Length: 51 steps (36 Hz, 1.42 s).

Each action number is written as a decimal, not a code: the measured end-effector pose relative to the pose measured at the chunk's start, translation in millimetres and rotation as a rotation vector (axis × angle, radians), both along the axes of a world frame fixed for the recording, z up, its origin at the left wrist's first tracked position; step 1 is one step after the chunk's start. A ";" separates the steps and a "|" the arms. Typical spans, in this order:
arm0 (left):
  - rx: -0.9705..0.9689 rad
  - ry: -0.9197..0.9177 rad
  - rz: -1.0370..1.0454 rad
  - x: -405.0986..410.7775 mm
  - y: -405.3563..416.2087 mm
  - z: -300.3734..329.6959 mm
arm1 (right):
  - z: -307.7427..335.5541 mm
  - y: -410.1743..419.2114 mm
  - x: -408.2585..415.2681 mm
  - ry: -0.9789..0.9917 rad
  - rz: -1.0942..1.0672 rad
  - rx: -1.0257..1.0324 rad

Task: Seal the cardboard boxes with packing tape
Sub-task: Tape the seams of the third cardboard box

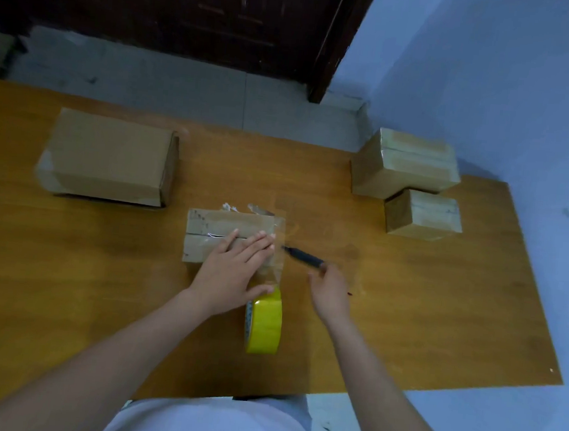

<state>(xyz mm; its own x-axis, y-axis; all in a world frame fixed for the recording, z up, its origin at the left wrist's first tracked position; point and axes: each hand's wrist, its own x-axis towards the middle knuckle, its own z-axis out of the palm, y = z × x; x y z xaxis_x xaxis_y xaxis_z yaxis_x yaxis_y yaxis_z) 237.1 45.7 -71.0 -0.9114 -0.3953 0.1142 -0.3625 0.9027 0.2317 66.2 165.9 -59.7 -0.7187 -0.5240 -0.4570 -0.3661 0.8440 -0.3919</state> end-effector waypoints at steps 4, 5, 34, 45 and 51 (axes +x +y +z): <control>0.034 -0.023 0.004 1.2 -0.4 3.0 | -14.2 -24.6 -24.1 0.165 0.180 0.235; 0.042 -0.022 0.001 1.6 -0.7 3.7 | -18.0 -28.3 -25.6 0.207 0.241 0.307; 0.074 -0.032 -0.003 3.5 0.3 9.0 | 47.2 30.8 3.7 0.472 0.839 -0.146; 0.064 -0.057 0.006 3.5 -0.2 8.4 | 48.7 23.8 13.6 0.592 0.864 -0.123; 0.065 -0.040 0.008 2.9 0.4 6.3 | 42.4 31.6 -4.9 0.507 0.532 0.277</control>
<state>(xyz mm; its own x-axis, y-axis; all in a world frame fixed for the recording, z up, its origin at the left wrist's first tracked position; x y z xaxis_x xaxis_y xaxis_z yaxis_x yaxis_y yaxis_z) 240.0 46.1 -64.7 -0.9116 -0.4079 0.0513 -0.3798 0.8833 0.2748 61.3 197.5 -17.3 -0.5591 -0.7713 -0.3042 -0.8265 0.5478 0.1300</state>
